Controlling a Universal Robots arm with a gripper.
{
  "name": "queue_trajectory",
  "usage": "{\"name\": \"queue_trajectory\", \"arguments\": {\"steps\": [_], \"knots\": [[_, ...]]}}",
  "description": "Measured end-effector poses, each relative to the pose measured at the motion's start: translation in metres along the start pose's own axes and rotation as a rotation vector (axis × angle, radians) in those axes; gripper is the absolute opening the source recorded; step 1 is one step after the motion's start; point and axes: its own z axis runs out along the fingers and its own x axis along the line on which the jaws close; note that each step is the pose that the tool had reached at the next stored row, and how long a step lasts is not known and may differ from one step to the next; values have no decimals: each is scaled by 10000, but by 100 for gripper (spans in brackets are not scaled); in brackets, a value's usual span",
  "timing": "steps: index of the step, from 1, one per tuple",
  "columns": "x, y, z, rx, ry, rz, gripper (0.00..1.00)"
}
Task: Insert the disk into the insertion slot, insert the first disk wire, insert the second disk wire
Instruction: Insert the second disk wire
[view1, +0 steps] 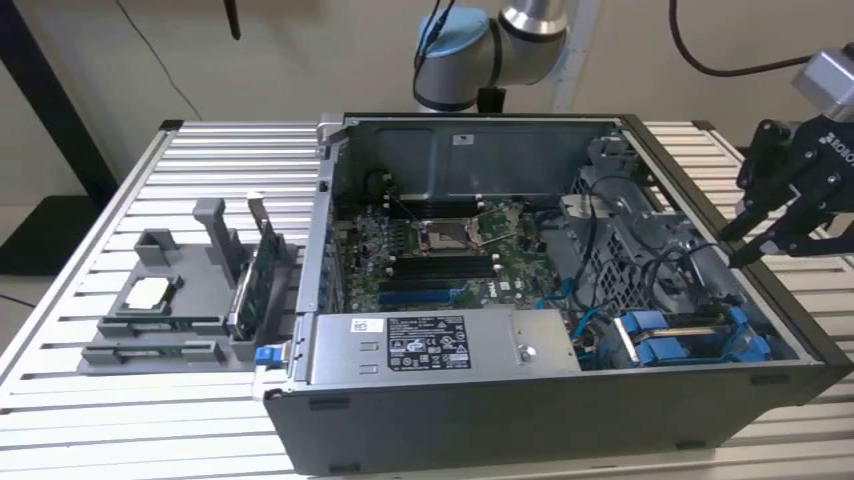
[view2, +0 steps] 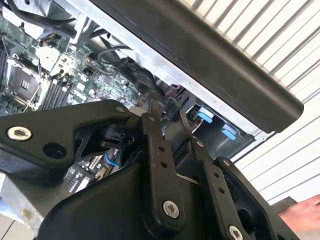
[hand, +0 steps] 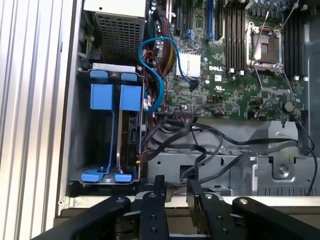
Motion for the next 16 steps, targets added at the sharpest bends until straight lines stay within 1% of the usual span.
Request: {"name": "queue_trajectory", "arguments": {"steps": [1,4,5,6,7,8,9,10,14,15,16], "knots": [[5,0,-1,41,0,-7,32],[18,1,-3,90,5,-14,32],[19,1,-3,122,13,-18,32],[21,1,-3,179,26,-25,32],[21,2,-4,276,47,-37,32],[21,2,-3,403,71,-54,32],[22,3,-3,503,123,-63,32],[21,3,-3,568,174,-68,32],[21,2,-3,573,177,-69,32],[21,3,-3,573,187,-67,32],[20,3,-3,571,270,-56,32]]}}
